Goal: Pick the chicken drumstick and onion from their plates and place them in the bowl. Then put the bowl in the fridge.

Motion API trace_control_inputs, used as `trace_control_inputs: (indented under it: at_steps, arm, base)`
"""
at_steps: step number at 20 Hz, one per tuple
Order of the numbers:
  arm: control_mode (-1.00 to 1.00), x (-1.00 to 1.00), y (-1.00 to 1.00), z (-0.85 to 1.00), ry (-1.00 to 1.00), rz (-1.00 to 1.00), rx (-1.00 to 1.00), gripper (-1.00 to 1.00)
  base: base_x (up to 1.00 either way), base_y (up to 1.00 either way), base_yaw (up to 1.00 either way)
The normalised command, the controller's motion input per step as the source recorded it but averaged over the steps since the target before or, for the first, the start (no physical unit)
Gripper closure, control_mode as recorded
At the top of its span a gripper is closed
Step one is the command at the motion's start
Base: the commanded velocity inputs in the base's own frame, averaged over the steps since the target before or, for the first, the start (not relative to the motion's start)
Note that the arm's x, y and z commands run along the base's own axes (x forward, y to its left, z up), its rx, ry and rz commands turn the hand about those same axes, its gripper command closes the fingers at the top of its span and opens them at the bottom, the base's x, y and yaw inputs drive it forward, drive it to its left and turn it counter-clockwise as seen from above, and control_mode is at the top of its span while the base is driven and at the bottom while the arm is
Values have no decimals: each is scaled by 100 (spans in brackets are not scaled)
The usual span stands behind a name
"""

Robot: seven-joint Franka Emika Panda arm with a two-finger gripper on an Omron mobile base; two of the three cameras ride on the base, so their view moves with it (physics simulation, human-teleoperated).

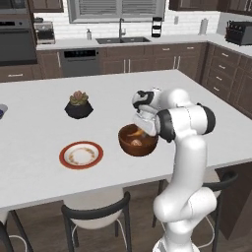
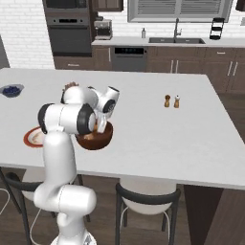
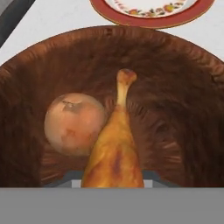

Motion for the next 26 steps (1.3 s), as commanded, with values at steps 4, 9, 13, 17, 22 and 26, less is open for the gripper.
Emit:
trace_control_inputs:
  at_steps: [4,9,13,17,22,26]
  arm:
    - [-100,16,34,-46,0,-1,0,100]
    - [-100,7,23,-26,0,-1,0,-100]
    - [-100,-8,3,0,0,0,0,-100]
    - [-100,-17,0,1,-4,0,0,-100]
    - [-100,-37,0,31,-7,-5,0,-100]
    - [-100,-70,-2,62,-13,-13,0,-100]
  base:
    - [0,0,0]
    - [0,0,0]
    - [0,0,0]
    - [0,0,0]
    - [0,0,0]
    - [0,0,0]
